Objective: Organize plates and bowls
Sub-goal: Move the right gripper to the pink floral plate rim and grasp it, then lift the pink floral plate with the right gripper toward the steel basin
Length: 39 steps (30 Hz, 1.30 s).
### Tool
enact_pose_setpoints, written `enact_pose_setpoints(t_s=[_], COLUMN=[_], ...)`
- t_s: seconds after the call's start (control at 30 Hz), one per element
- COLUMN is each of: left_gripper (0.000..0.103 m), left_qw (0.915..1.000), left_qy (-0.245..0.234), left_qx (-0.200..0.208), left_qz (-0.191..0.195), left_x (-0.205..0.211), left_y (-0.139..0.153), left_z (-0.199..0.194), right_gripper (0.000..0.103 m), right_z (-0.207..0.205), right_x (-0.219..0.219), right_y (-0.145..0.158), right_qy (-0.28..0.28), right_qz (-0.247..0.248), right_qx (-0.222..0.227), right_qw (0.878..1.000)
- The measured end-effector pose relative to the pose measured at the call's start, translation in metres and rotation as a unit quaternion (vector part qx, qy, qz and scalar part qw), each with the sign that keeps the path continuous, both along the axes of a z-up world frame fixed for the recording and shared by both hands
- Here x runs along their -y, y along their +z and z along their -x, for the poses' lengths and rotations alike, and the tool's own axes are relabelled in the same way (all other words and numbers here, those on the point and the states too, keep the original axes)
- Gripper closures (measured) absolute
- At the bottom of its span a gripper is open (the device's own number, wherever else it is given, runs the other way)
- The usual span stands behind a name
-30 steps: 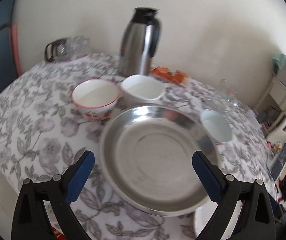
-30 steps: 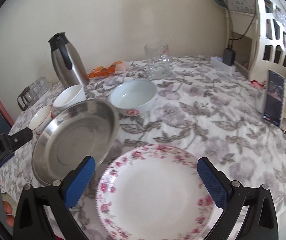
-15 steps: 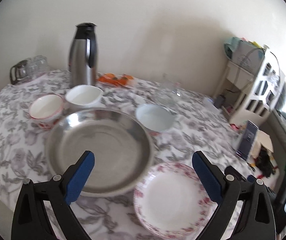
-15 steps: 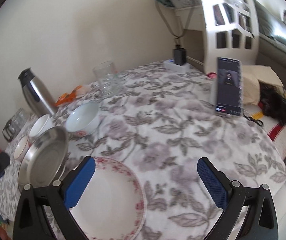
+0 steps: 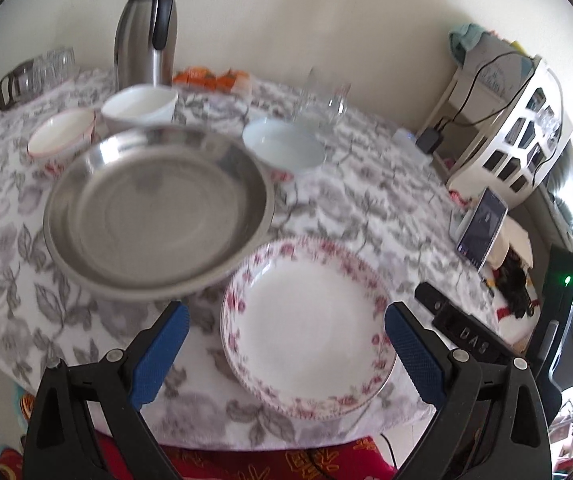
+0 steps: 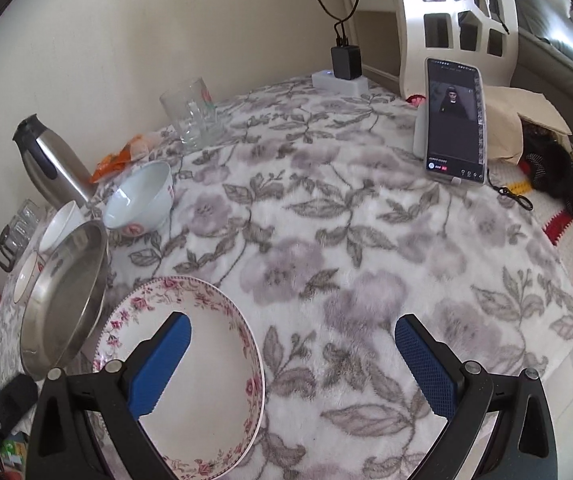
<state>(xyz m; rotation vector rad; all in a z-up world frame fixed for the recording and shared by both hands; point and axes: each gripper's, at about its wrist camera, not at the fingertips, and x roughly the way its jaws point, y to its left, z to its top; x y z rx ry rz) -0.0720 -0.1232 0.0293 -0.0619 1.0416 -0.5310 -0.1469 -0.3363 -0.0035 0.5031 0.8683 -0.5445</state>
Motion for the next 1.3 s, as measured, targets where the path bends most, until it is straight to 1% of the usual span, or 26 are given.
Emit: enact_pose_setpoints(t_s=[0.07,0.17,0.2,0.3,0.5,0.57,0.6,0.7,0.73,0.77,0.8,0.87,0.9,0.93,0.97,1.0,1.03,1.07,1.1,1.13,1.17,1.23,1.3], left_gripper=[0.005,0.005,0.005,0.005,0.006,0.008,0.011,0.017,0.020,0.021,0.023,0.028,0.033,0.038,0.040,0.044,0.046,0.051,0.058,0.064,0.067,0.079,0.081], left_qw=[0.9998,0.9978,0.9972,0.9963,0.9932,0.9924,0.9921,0.9912,0.9907,0.9902,0.9898,0.9889,0.9886,0.9885,0.9886,0.9888,0.9887,0.9884,0.9879,0.9871,0.9864,0.9854,0.9852], left_qy=[0.003,0.005,0.006,0.012,0.032,0.039,0.043,0.044,0.044,0.044,0.045,0.047,0.048,0.047,0.048,0.049,0.050,0.052,0.053,0.054,0.054,0.053,0.051], left_qx=[-0.019,-0.065,-0.074,-0.085,-0.110,-0.114,-0.115,-0.123,-0.127,-0.131,-0.134,-0.140,-0.142,-0.142,-0.141,-0.140,-0.140,-0.142,-0.145,-0.150,-0.154,-0.161,-0.162], left_qz=[-0.008,0.009,0.010,-0.003,-0.021,-0.025,-0.026,-0.023,-0.020,-0.019,-0.018,-0.018,-0.016,-0.017,-0.019,-0.021,-0.021,-0.019,-0.017,-0.015,-0.014,-0.014,-0.018], left_x=[0.000,-0.002,-0.003,-0.002,-0.005,-0.006,-0.007,-0.007,-0.007,-0.007,-0.006,-0.007,-0.006,-0.006,-0.006,-0.005,-0.005,-0.006,-0.006,-0.007,-0.006,-0.005,-0.003], left_y=[-0.008,-0.022,-0.025,-0.034,-0.054,-0.058,-0.060,-0.065,-0.067,-0.069,-0.071,-0.074,-0.075,-0.075,-0.076,-0.076,-0.077,-0.078,-0.080,-0.082,-0.084,-0.089,-0.091], left_z=[0.001,-0.004,-0.005,-0.007,-0.016,-0.020,-0.022,-0.027,-0.028,-0.029,-0.030,-0.033,-0.034,-0.034,-0.035,-0.036,-0.037,-0.038,-0.039,-0.040,-0.041,-0.042,-0.042], right_gripper=[0.000,0.000,0.000,0.000,0.000,0.001,0.002,0.013,0.021,0.026,0.028,0.044,0.048,0.054,0.062,0.066,0.073,0.076,0.078,0.083,0.085,0.088,0.091], right_z=[-0.001,-0.007,-0.009,-0.013,-0.016,-0.017,-0.016,-0.017,-0.017,-0.018,-0.019,-0.021,-0.021,-0.021,-0.022,-0.022,-0.023,-0.023,-0.023,-0.024,-0.023,-0.023,-0.022], right_x=[-0.001,-0.003,-0.004,-0.007,-0.012,-0.011,-0.011,-0.011,-0.011,-0.011,-0.012,-0.013,-0.013,-0.013,-0.013,-0.013,-0.014,-0.014,-0.015,-0.015,-0.015,-0.015,-0.013], right_y=[-0.003,-0.013,-0.018,-0.027,-0.032,-0.034,-0.035,-0.037,-0.037,-0.038,-0.039,-0.041,-0.042,-0.043,-0.044,-0.045,-0.045,-0.045,-0.045,-0.045,-0.045,-0.046,-0.048], right_qy=[0.003,0.021,0.025,0.032,0.042,0.040,0.037,0.034,0.036,0.039,0.043,0.048,0.049,0.049,0.052,0.055,0.057,0.058,0.060,0.062,0.061,0.058,0.055], right_qz=[-0.005,-0.025,-0.033,-0.045,-0.055,-0.062,-0.066,-0.068,-0.069,-0.070,-0.070,-0.072,-0.074,-0.076,-0.078,-0.080,-0.080,-0.079,-0.078,-0.077,-0.077,-0.075,-0.083], right_qx=[-0.003,-0.009,-0.016,-0.026,-0.021,-0.019,-0.017,-0.018,-0.018,-0.019,-0.020,-0.024,-0.026,-0.027,-0.026,-0.025,-0.026,-0.027,-0.026,-0.026,-0.027,-0.029,-0.027], right_qw=[1.000,0.999,0.999,0.998,0.997,0.997,0.997,0.997,0.997,0.997,0.996,0.996,0.996,0.996,0.995,0.995,0.995,0.995,0.995,0.995,0.995,0.995,0.995])
